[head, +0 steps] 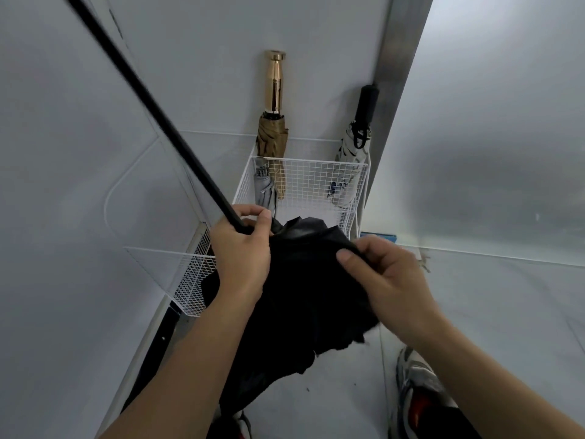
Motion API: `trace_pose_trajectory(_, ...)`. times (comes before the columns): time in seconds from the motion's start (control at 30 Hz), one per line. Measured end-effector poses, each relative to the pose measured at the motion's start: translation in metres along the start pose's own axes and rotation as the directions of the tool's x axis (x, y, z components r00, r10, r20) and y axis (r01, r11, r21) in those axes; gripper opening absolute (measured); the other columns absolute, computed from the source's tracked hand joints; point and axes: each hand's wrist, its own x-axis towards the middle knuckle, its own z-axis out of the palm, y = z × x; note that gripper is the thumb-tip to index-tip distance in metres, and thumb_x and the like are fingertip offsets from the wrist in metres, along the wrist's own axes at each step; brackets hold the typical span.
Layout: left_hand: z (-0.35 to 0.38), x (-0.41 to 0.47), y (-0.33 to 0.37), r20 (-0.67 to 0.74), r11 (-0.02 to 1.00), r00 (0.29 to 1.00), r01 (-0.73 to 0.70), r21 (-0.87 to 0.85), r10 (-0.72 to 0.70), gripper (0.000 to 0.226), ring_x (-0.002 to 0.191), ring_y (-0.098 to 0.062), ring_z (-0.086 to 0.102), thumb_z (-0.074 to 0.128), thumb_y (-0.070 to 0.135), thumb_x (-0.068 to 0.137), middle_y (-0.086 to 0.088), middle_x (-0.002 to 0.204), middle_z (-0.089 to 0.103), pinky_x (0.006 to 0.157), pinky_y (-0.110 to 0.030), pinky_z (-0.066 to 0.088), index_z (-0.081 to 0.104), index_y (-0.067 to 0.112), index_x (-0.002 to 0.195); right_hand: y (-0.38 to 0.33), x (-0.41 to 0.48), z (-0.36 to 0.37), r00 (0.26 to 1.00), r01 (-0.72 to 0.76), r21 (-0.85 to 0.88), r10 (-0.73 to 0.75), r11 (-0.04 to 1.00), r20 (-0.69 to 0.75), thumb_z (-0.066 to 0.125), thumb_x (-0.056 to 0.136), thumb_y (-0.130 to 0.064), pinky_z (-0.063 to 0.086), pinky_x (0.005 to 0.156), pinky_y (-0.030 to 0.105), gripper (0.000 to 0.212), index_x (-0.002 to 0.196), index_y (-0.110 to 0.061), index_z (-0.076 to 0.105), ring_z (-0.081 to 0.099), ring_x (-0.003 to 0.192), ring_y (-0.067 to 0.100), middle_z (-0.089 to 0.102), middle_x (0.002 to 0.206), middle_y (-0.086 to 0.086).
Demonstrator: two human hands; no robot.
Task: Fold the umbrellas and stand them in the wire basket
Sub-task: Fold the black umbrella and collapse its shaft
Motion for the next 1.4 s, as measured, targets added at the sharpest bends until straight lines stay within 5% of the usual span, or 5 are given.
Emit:
trace_pose_trajectory(0.37,0.014,-0.027,0.021,0.32,0.994,0.947,0.071,-0.087,-0.039,0.011,0.054,-0.01,0.057,0.073,0.009,0.086,0.006,0.054,0.058,0.057,-0.025,0.05,0.069,0.017,0.079,0.037,0.02,0.001,0.978,0.021,-0.363,-0.094,0.932,-0.186,0.062,0.094,-0.035,0.038,0.056,0.021,0.02,0.075,-0.029,0.058,0.053,0.055,0.004,0.063,0.061,-0.008)
trace_pose_trajectory(0.67,0.011,-0.005,0.009,-0.011,0.984,0.985,0.173,-0.049,-0.173,0.012,0.064,-0.02,0.064,0.074,0.009,0.085,-0.01,0.072,0.066,0.066,-0.035,0.058,0.067,0.016,0.077,0.005,-0.002,0.0,0.824,0.323,-0.561,-0.518,0.763,-0.23,0.064,0.089,-0.027,0.044,0.077,0.014,0.011,0.091,-0.016,0.068,0.056,0.082,0.004,0.064,0.087,-0.009)
trace_pose_trajectory(0.87,0.012,-0.009,0.016,-0.041,0.953,0.974,0.21,-0.221,-0.224,0.016,0.061,-0.013,0.059,0.072,0.002,0.085,-0.004,0.067,0.061,0.07,-0.029,0.055,0.066,0.013,0.074,0.024,-0.016,0.022,0.926,0.021,-0.728,0.261,0.685,0.272,0.073,0.067,-0.059,0.046,0.09,0.028,0.076,0.132,-0.038,0.039,0.057,0.112,0.014,0.058,0.124,-0.014)
trace_pose_trajectory(1.17,-0.017,-0.016,0.048,0.642,0.923,0.763,0.298,-0.244,-0.076,0.018,0.1,-0.013,0.069,0.074,0.025,0.069,-0.005,0.113,0.073,0.087,-0.03,0.054,0.066,0.013,0.08,0.01,0.004,-0.019,0.756,-0.282,-0.239,0.368,0.929,0.542,0.074,0.07,-0.003,0.05,0.068,0.034,0.022,0.087,0.001,0.061,0.062,0.073,0.02,0.064,0.079,0.01)
trace_pose_trajectory(1.4,-0.003,-0.018,0.034,0.358,0.96,0.916,0.245,-0.139,-0.182,0.005,0.055,-0.025,0.066,0.069,0.006,0.088,-0.008,0.054,0.06,0.055,-0.03,0.055,0.065,0.004,0.087,-0.002,-0.003,-0.013,0.732,-0.301,-0.201,0.361,0.932,0.577,0.061,0.089,0.004,0.041,0.059,0.004,0.029,0.082,-0.023,0.051,0.056,0.057,-0.012,0.056,0.08,0.002)
